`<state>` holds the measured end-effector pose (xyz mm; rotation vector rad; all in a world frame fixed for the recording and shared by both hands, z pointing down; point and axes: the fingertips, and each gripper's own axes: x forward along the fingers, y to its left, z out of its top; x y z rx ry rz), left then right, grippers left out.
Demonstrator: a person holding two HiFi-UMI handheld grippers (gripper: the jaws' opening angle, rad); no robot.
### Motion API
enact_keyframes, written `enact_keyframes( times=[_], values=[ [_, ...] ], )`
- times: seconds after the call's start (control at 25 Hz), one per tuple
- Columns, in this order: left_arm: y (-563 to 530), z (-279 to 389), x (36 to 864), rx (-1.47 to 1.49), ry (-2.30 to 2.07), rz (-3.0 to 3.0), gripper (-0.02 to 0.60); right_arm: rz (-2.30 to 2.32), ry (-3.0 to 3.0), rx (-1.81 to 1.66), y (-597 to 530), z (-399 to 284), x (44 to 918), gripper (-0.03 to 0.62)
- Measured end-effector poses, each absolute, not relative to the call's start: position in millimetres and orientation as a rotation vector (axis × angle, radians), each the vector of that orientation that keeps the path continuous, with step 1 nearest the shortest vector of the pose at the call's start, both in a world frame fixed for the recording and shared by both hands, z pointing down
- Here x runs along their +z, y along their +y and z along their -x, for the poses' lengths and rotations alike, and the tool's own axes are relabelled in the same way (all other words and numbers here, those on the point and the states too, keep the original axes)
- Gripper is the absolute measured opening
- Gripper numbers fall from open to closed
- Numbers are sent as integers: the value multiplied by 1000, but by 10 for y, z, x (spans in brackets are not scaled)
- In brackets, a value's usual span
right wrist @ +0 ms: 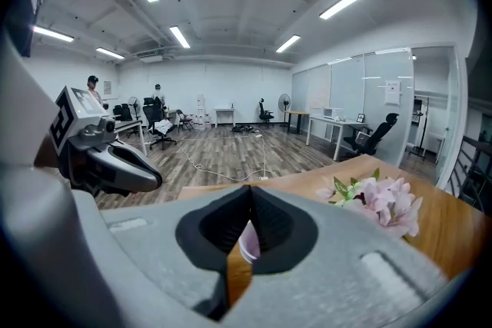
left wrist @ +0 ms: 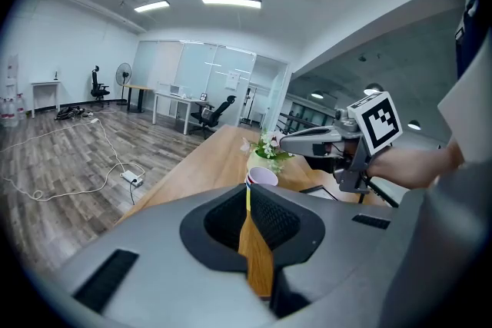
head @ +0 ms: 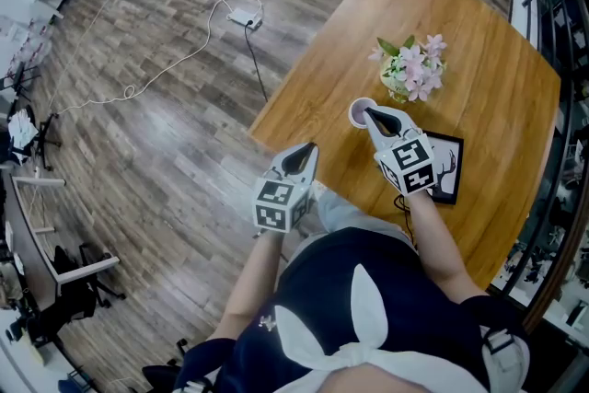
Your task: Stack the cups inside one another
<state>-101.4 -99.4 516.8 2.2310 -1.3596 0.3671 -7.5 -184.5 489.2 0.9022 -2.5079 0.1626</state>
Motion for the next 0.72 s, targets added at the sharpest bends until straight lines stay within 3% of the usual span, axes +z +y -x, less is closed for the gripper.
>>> enact_keyframes(
  times=[0.72],
  values=[
    [-957, 1015, 5195, 376, -1350, -2233, 31, -888, -2500, 170, -1811, 91, 4941, -3]
  ],
)
